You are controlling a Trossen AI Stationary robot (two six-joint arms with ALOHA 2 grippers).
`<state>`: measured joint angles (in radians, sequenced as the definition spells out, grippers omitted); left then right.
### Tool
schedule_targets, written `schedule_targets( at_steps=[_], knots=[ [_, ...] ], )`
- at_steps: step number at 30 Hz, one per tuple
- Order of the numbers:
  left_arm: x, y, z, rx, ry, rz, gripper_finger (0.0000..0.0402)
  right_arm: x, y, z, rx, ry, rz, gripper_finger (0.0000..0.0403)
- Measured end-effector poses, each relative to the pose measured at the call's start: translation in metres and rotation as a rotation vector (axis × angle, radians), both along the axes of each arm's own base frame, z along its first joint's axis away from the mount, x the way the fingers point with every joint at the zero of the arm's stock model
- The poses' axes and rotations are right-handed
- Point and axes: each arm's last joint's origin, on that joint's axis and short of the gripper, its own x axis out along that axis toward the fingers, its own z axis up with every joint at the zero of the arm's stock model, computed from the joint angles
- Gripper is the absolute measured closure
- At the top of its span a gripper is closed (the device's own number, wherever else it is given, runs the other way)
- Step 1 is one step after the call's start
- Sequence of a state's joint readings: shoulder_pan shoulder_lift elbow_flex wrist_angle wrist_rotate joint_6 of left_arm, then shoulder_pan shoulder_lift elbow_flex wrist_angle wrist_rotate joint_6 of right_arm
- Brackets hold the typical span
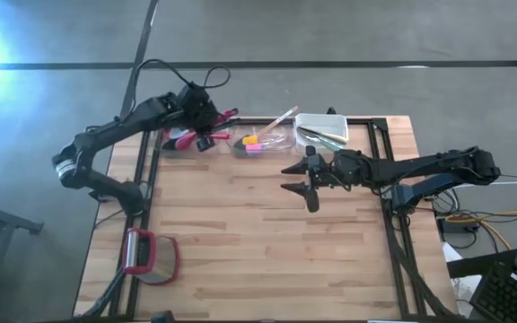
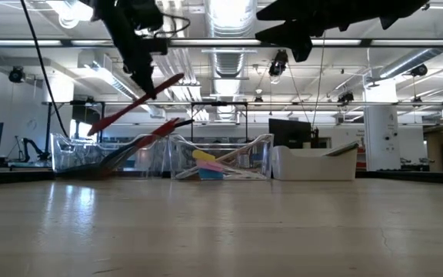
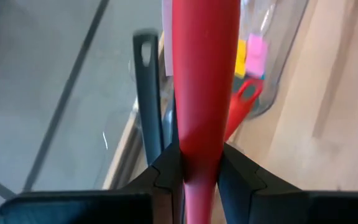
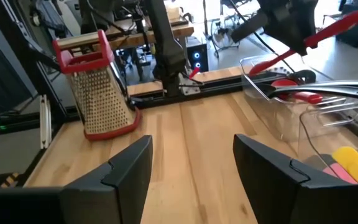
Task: Pick & Place Kitchen Items
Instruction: Put the red serving spoon into the left transparent bin
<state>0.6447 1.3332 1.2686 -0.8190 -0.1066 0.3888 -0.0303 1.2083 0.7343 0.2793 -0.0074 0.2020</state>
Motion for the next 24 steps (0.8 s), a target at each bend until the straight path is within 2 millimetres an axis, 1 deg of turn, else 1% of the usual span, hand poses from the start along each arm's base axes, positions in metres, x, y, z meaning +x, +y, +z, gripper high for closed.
schedule_targets(
  at_steps=[6,11,15,20,24],
  knots=[
    [-0.017,0.016,-0.029,-0.001,-0.029,-0.009,0.0330,0.000,0.000,0.000,-0.006,0.001,-0.001,0.0185],
    [-0.026,0.025,-0.052,0.013,0.011,-0.020,0.0330,0.000,0.000,0.000,-0.003,-0.004,-0.002,0.0188],
    [-0.034,0.030,-0.064,-0.009,0.013,0.007,0.0330,0.000,0.000,0.001,-0.001,-0.019,-0.003,0.0187],
    [-0.044,0.036,-0.075,-0.020,0.020,0.048,0.0330,0.001,0.000,0.004,-0.002,-0.048,-0.006,0.0192],
    [-0.045,0.036,-0.081,-0.022,0.021,0.053,0.0330,0.001,0.000,0.005,0.006,-0.055,-0.007,0.0193]
  ],
)
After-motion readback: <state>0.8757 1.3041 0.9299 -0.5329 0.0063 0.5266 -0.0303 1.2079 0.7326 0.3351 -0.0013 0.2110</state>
